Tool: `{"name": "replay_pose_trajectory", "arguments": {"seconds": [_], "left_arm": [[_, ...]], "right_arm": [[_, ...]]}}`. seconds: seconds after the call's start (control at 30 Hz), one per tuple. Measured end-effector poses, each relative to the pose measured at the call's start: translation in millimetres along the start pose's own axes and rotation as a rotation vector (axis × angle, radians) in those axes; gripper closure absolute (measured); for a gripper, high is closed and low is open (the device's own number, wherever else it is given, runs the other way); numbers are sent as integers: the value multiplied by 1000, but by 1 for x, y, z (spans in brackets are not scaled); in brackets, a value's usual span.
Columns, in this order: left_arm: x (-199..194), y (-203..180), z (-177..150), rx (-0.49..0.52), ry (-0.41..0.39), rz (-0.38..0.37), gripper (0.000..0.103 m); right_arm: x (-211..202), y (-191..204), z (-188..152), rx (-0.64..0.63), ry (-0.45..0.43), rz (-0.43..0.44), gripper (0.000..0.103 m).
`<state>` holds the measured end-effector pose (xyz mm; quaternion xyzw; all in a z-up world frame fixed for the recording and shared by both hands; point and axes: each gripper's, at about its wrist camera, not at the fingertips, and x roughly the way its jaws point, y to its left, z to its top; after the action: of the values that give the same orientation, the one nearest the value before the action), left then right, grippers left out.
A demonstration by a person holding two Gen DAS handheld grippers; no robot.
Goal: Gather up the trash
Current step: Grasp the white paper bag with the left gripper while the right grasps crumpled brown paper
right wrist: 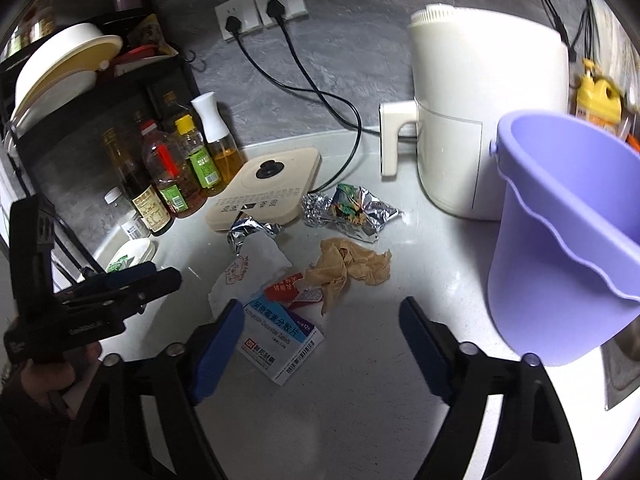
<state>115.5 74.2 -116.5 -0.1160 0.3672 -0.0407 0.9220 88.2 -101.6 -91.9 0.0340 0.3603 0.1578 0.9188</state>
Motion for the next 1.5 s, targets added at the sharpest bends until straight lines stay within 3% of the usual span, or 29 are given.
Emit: {"name": "replay_pose_trajectory", "arguments": {"seconds": [0.27,0.4,0.47,0.5,0.6,0.7,0.73,0.87,0.97,1.17,1.5], "left_arm": [[51,11,-3,17,78,-72,34],[70,16,-5,31,122,-101,37],[77,18,-6,35,143,-115,47],[81,19,-7,37,159,-127,57],[84,21,-7,18,174,-208,74],[80,21,-5,26,169,-219,94],[78,21,-5,26,168,-223,98],[66,26,-1,16,147,-215,99],[55,27,2,17,134,-200,99],[28,23,8,-4,64,-160,99],[-13,10,26,-14,-32,-80,99]], "right_arm": [[27,-3,3,41,30,-12,41],[43,0,3,50,54,-16,43],[51,2,5,53,65,-18,43],[54,3,7,52,70,-19,43],[66,4,10,50,85,-21,43],[80,1,11,72,115,-16,51],[84,-1,11,83,127,-11,58],[93,-1,11,85,161,5,88],[90,-2,12,80,153,6,95],[72,-6,16,51,133,12,98],[24,-8,40,-6,15,48,99]]}}
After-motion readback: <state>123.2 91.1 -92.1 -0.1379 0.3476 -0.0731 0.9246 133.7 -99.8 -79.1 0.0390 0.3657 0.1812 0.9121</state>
